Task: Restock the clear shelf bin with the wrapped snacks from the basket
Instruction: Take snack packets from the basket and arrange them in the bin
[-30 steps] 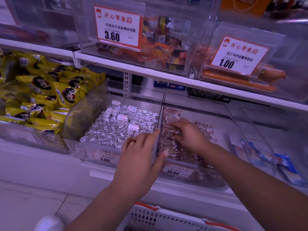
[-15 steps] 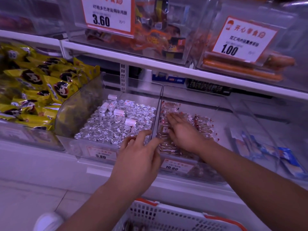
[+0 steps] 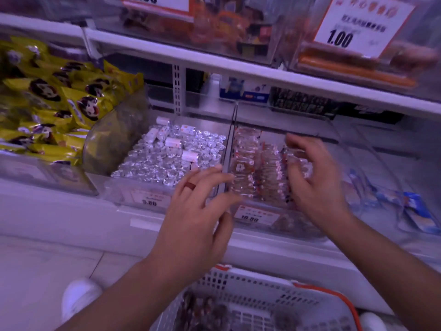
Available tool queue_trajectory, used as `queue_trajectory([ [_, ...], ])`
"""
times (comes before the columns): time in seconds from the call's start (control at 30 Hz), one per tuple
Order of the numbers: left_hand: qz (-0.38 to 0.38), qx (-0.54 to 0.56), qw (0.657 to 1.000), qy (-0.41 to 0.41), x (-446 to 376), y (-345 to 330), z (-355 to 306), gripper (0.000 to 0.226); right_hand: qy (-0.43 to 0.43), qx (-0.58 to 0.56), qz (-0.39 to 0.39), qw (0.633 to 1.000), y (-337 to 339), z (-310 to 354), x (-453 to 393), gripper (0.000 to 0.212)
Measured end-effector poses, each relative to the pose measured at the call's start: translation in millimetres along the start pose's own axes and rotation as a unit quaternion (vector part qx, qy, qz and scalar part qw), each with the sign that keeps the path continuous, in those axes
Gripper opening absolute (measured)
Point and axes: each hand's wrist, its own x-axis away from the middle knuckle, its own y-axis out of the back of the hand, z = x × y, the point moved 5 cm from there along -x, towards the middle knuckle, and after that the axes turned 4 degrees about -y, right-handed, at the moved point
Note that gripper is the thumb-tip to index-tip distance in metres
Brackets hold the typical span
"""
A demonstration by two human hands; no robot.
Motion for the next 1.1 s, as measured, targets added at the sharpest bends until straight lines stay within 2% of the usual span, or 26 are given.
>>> queue_trajectory([
  [0.03, 0.015, 0.015, 1.0, -0.018, 10.2, -0.8, -5.9, 0.025, 0.019, -0.034, -0.028, 0.999, 10.7, 7.4, 28.1, 0.035],
  [0.07, 0.051, 0.03, 0.998, -0.03, 22.0, -4.7, -10.1, 0.025, 0.026, -0.059, -0.023, 0.998, 12.3, 12.2, 61.1, 0.032],
  [0.1, 0.108, 0.037, 0.993, -0.034, 37.6, -12.5, -12.4, 0.026, 0.017, -0.081, 0.02, 0.996, 4.0, 14.4, 97.8, 0.03],
  [0.17, 0.272, 0.007, 0.962, -0.021, 83.7, -37.2, -11.6, 0.03, -0.031, -0.081, 0.205, 0.975, -36.7, 8.6, 179.1, 0.032],
  [0.2, 0.359, -0.02, 0.933, -0.008, 112.6, -49.9, -8.6, 0.033, -0.065, -0.044, 0.327, 0.942, -62.6, -1.4, 221.9, 0.035],
  [0.27, 0.486, -0.077, 0.871, 0.004, 171.7, -65.5, 3.3, 0.04, -0.156, 0.034, 0.543, 0.825, -111.4, -37.8, 303.7, 0.047],
  [0.3, 0.522, -0.102, 0.847, 0.0, 196.7, -66.8, 10.0, 0.042, -0.195, 0.047, 0.602, 0.773, -131.8, -57.0, 334.5, 0.053],
  [0.33, 0.544, -0.126, 0.829, 0.003, 220.9, -65.3, 19.3, 0.044, -0.232, 0.045, 0.629, 0.741, -150.0, -72.7, 358.4, 0.058],
  [0.37, 0.564, -0.155, 0.811, 0.003, 237.0, -60.7, 29.1, 0.046, -0.264, 0.048, 0.626, 0.732, -164.2, -85.4, 369.6, 0.064],
  [0.43, 0.601, -0.188, 0.777, 0.005, 261.6, -56.1, 48.2, 0.054, -0.309, 0.067, 0.59, 0.743, -192.5, -101.8, 382.6, 0.08],
  [0.47, 0.604, -0.183, 0.776, 0.005, 266.5, -56.9, 54.0, 0.057, -0.322, 0.076, 0.568, 0.754, -207.4, -105.7, 388.2, 0.089],
  [0.57, 0.573, -0.141, 0.808, 0.006, 264.7, -66.2, 59.8, 0.061, -0.37, 0.068, 0.502, 0.778, -247.6, -104.5, 400.3, 0.105],
  [0.67, 0.553, -0.117, 0.825, 0.002, 270.1, -72.1, 63.6, 0.056, -0.432, 0.093, 0.413, 0.796, -274.0, -103.5, 399.1, 0.109],
  [0.8, 0.556, -0.092, 0.826, 0.012, 279.2, -75.5, 66.3, 0.053, -0.545, 0.108, 0.338, 0.76, -298.9, -102.5, 385.7, 0.094],
  [0.93, 0.562, -0.079, 0.822, 0.044, 279.0, -78.4, 66.3, 0.056, -0.688, 0.07, 0.241, 0.681, -327.9, -85.0, 367.1, 0.087],
  [1.0, 0.558, -0.077, 0.824, 0.059, 277.8, -77.0, 66.0, 0.053, -0.709, 0.054, 0.237, 0.663, -340.1, -82.6, 363.2, 0.084],
  [1.1, 0.561, -0.078, 0.821, 0.073, 279.8, -77.0, 65.3, 0.053, -0.679, 0.061, 0.287, 0.673, -345.7, -89.1, 368.2, 0.068],
])
